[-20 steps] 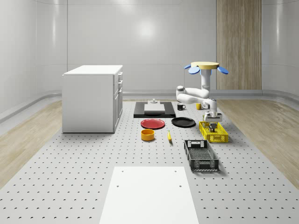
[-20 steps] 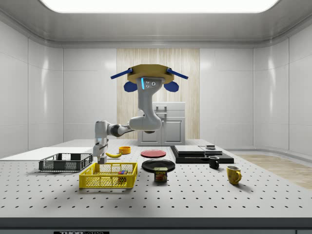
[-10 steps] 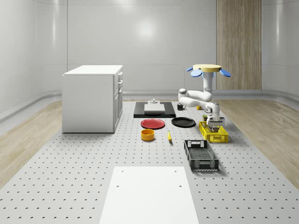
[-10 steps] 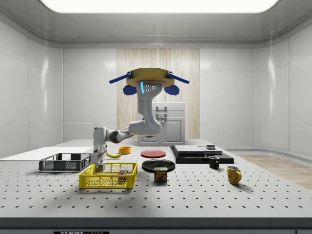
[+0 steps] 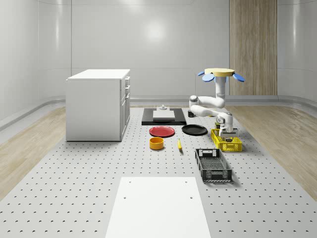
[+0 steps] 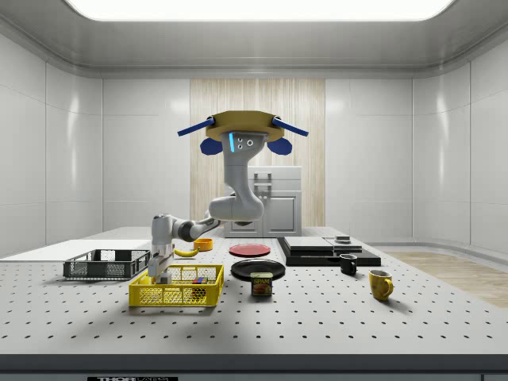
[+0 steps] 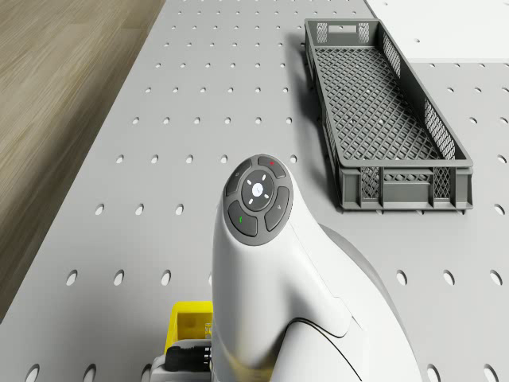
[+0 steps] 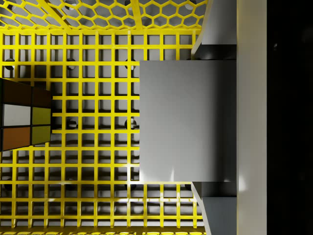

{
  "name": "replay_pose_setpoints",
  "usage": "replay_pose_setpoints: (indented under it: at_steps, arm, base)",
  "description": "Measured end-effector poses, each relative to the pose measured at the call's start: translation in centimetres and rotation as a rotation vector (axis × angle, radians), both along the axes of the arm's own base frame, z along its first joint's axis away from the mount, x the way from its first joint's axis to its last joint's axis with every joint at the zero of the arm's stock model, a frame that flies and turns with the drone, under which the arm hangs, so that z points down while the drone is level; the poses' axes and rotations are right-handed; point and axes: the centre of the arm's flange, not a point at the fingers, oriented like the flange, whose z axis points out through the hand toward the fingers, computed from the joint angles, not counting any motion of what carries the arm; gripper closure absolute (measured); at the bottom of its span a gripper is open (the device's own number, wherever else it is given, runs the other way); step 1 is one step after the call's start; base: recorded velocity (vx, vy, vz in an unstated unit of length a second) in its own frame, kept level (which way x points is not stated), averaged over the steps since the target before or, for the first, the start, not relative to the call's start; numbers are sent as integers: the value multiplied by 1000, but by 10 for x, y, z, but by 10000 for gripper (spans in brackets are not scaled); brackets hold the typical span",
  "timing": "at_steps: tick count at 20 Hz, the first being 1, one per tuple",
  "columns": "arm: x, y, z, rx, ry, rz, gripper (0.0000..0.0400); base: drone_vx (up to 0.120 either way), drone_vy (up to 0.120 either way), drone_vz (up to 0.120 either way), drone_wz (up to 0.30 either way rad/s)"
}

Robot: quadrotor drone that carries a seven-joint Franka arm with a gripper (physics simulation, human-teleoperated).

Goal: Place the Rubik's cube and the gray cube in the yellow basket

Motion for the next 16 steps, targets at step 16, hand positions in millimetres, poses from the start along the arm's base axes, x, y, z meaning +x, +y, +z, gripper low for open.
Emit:
replay_pose_setpoints:
  at_steps: [16]
  arm:
    - [0,0,-20,0,0,0,5]
  base:
    - [0,0,0,0]
